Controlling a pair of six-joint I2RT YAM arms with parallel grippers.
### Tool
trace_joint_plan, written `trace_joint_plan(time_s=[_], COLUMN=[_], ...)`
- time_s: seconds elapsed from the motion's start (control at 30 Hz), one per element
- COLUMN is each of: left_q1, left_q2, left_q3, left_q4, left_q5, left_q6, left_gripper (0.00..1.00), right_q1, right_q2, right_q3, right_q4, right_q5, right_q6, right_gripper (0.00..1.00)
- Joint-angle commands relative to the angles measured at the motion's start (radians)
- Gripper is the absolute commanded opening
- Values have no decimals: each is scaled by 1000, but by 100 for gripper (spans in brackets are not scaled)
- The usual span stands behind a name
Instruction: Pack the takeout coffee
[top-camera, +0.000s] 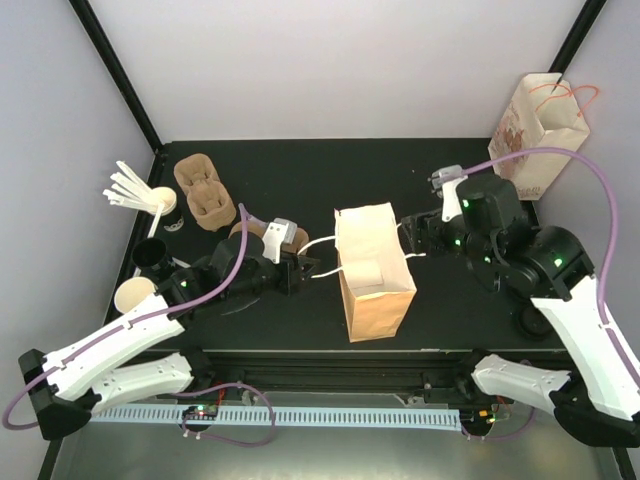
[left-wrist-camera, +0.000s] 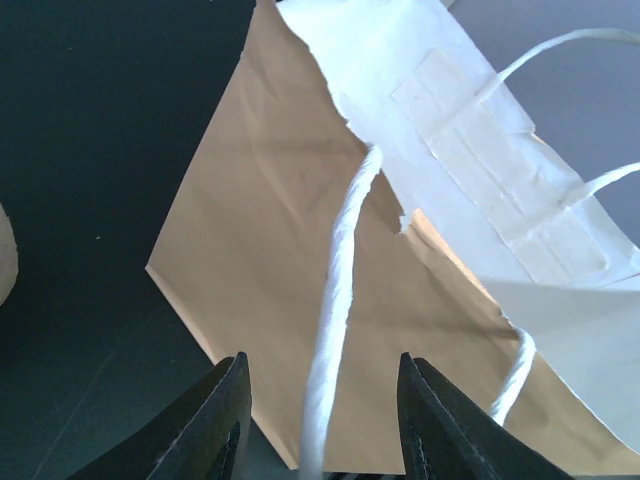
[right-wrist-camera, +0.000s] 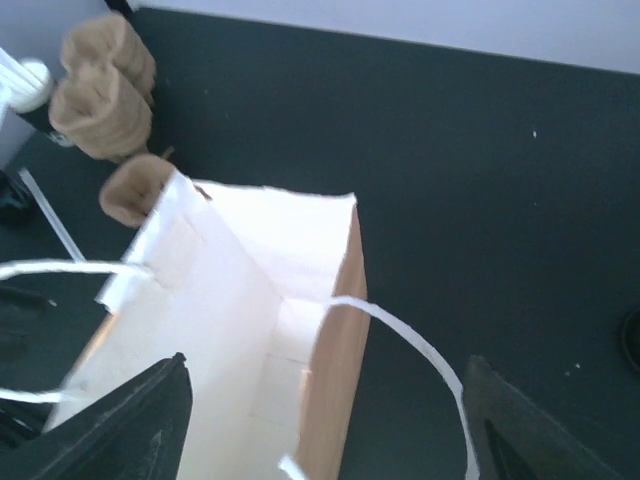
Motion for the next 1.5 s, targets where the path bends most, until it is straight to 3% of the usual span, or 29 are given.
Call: trace_joint_plan(time_s=[0.0,0.17,0.7,0.9,1.1,1.2,1.3,1.47], left_q1=[5,5,5,5,5,5,6,6], left_q2=[-15,-1,14,19,19,12,-5,-58], left_q3=[41,40,35,34,22,24,35,85], left_q4=[22,24,29,20,16,10,-3,-43], left_q5=[43,52,49,52,51,44,28,-15], left_q6=[-11,-15,-16,-16,-14,-11,-3,16], left_gripper=[43,43,43,43,43,44,49,87], right_q1=[-3,0,12,13,16,18,18,18], right_q2=[53,117,171,220,254,254,237,235], right_q3=[157,228,-17,-48,-68,-67,-44,47], right_q4=[-116,-203,-122,-103,-102,-99,-98,-134], right_q5=[-22,-75,-138,-84,-33,-17,13,59], right_q6=[-12,-8,23,35,37,33,18,-47], right_gripper=[71,59,54,47,35,19,2,1])
